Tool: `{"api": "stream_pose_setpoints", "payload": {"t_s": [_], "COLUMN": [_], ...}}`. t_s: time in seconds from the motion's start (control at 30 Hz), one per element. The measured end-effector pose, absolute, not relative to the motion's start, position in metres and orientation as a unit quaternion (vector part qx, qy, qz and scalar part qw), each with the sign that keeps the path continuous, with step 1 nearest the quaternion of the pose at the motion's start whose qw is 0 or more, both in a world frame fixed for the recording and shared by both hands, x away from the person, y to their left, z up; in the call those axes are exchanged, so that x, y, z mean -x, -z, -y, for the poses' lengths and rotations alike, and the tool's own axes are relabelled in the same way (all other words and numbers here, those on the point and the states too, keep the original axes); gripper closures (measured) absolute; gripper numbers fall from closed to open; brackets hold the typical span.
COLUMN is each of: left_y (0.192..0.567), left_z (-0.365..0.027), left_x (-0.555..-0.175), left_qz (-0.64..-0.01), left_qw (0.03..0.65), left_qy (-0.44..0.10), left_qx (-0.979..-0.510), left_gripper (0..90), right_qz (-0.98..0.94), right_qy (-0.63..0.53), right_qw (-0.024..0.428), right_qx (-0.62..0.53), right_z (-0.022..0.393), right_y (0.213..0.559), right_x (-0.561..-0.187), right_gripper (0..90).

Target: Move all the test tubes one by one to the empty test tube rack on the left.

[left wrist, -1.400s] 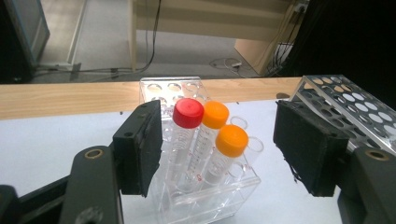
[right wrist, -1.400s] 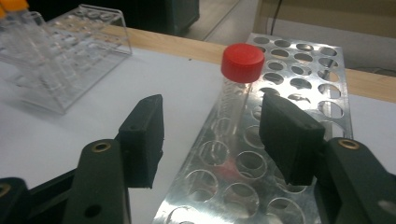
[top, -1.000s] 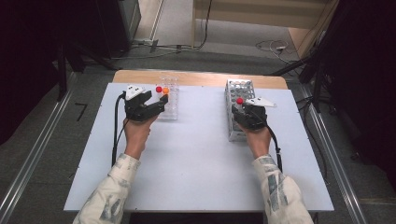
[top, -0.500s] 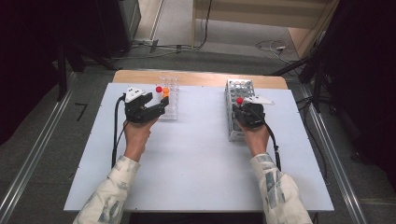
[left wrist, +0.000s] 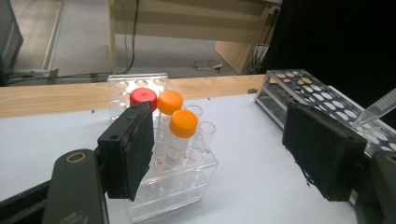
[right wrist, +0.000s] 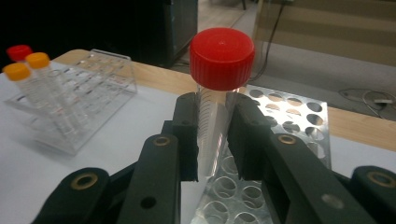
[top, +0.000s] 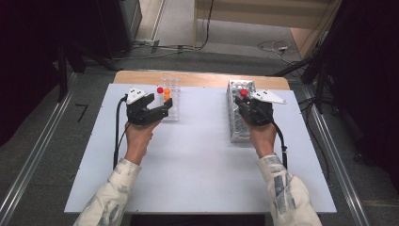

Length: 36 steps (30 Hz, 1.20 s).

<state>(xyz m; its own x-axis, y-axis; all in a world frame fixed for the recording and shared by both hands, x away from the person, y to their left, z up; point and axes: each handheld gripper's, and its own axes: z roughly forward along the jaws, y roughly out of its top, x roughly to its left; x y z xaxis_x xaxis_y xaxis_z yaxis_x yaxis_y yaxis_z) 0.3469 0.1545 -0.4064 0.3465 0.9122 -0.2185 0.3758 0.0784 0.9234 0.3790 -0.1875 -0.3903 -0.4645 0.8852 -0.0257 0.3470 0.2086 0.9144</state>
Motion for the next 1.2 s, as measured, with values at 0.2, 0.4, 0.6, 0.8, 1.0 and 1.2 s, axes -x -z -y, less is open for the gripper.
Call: {"api": "stream_pose_setpoints", "payload": {"t_s": [0.2,0.4,0.6,0.8,1.0,1.2], "left_y": [0.402,0.399,0.399,0.404,0.407,0.409], "left_z": [-0.145,-0.133,-0.115,-0.094,-0.089,-0.089], "left_x": [-0.341,-0.336,-0.330,-0.326,-0.327,-0.328], "left_qz": [-0.498,-0.480,-0.454,-0.425,-0.413,-0.413], "left_qw": [0.531,0.544,0.548,0.546,0.546,0.540], "left_qy": [-0.247,-0.229,-0.212,-0.186,-0.173,-0.173], "left_qx": [-0.639,-0.649,-0.670,-0.698,-0.708,-0.713], "left_gripper": [25.3,26.5,31.3,38.7,54.8,65.6], "right_qz": [-0.743,-0.763,-0.779,-0.794,-0.800,-0.802], "right_qy": [-0.464,-0.467,-0.466,-0.460,-0.464,-0.463], "right_qw": [0.265,0.241,0.217,0.202,0.195,0.194], "right_qx": [-0.402,-0.376,-0.359,-0.342,-0.327,-0.324], "right_z": [0.169,0.147,0.124,0.100,0.086,0.082], "right_y": [0.399,0.410,0.423,0.434,0.436,0.436], "right_x": [-0.369,-0.360,-0.354,-0.349,-0.344,-0.343], "right_gripper": [71.3,71.3,71.3,71.3,71.3,71.2]}}
